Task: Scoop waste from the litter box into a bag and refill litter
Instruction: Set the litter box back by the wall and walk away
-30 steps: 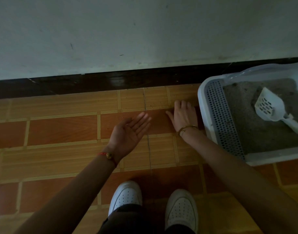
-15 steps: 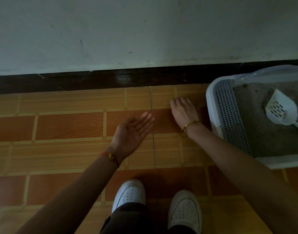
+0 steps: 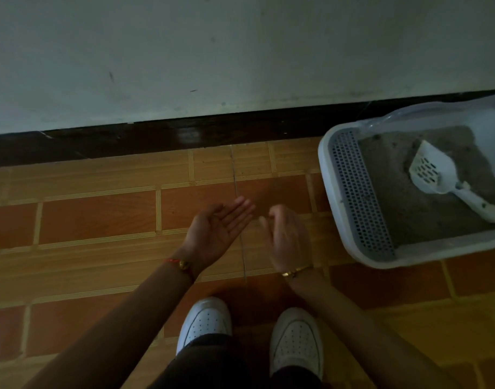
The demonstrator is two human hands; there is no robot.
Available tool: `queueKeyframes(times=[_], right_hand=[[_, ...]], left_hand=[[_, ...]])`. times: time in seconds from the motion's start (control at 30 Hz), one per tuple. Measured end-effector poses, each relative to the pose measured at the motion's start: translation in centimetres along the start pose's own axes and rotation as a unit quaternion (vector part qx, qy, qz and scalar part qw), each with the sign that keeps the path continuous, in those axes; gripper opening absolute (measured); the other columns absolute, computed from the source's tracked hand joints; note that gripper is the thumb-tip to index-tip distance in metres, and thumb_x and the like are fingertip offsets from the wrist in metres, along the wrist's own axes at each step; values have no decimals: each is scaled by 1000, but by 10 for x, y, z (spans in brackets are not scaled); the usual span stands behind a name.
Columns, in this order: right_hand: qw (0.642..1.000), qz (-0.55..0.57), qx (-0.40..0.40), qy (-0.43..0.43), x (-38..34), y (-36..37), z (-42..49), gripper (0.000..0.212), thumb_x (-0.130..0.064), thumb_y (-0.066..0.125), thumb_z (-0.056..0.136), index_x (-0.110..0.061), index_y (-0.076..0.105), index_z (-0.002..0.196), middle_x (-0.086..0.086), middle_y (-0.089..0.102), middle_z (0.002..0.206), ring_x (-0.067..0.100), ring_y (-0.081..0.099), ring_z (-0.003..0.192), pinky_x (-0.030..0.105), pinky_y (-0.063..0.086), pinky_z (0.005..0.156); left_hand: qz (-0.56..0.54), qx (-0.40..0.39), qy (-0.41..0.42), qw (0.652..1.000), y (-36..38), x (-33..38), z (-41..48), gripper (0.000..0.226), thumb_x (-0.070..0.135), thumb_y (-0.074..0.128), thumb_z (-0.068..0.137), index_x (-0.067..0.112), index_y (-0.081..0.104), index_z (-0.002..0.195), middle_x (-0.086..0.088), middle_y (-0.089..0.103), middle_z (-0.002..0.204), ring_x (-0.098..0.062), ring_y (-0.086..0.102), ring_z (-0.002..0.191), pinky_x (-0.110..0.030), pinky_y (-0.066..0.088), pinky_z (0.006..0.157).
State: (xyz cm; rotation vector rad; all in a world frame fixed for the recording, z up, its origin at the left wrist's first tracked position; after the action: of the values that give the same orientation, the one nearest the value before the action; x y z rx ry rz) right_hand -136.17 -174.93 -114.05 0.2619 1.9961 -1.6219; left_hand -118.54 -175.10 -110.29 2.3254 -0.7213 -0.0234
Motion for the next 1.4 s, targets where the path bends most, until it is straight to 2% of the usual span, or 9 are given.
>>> queueKeyframes(times=[0.07,0.17,0.33,0.5,0.63,0.87,1.07,1.2,1.4], right_hand=[[995,-80,-17,54,32,-1,-13,62,-75,23,85,-19,49,82,-2,48,72,25,60,76,25,35,65],[968,-233,90,30,52,-9,-11,27,-34,61,87,-8,52,88,8,57,71,19,55,57,26,39,51],[940,-321,102,47,61,-9,-11,35,-31,65,86,-8,41,94,10,58,72,16,51,51,25,43,44],[937,-321,101,88,61,-7,-10,38,-33,61,86,-4,41,100,12,59,71,17,51,47,25,41,41],[920,-367,27,136,71,0,-10,42,-41,48,95,-2,51,108,13,64,74,18,56,51,29,49,47],[894,-438,87,12,63,-15,-4,5,-16,64,71,-12,63,74,1,51,46,10,42,32,18,25,36],[933,-342,104,-21,60,-15,2,38,-12,76,69,-7,47,92,2,52,49,11,43,31,17,25,34],[961,-255,103,-4,55,-13,4,40,-4,72,73,-5,42,101,3,51,49,12,43,30,16,26,32],[928,-350,68,110,69,-1,5,34,-31,61,91,-4,44,104,8,57,64,16,49,43,26,45,42]], left_hand=[[-5,-3,-9,1000,1,-5,0,39,17,35,102,-7,60,120,-23,64,125,-33,66,112,-44,52,95],[9,-11,-21,1000,3,-12,0,39,17,35,101,-8,57,124,-23,63,128,-34,63,116,-45,51,97],[39,-23,-35,998,10,-22,2,39,16,34,101,-9,58,120,-24,63,127,-34,64,116,-45,50,98],[47,-37,-43,997,14,-25,0,40,16,34,101,-9,59,118,-25,62,127,-34,63,117,-44,50,97],[46,-33,-42,998,10,-25,-2,40,16,35,100,-9,59,120,-25,62,128,-34,63,116,-43,51,97],[44,-27,-44,998,3,-26,-4,40,17,35,101,-8,60,118,-24,65,124,-33,63,117,-45,50,97],[48,-30,-41,998,2,-25,-7,40,17,34,101,-8,59,119,-23,64,125,-33,64,115,-42,51,97],[41,-29,-38,998,2,-23,-8,40,16,33,101,-9,61,115,-24,66,122,-33,63,115,-43,51,96],[35,-33,-36,998,0,-21,-9,40,17,34,101,-8,61,116,-23,66,122,-32,61,118,-42,49,101]])
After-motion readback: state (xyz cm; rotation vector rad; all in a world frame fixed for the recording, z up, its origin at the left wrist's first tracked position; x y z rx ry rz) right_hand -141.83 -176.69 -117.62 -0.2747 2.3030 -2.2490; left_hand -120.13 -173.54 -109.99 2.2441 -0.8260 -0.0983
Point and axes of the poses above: each hand's wrist, its own z-axis towards the middle knuckle, its own y-axis out of the palm, x = y × z, the point moved 1 cm from there along z, towards the middle knuckle
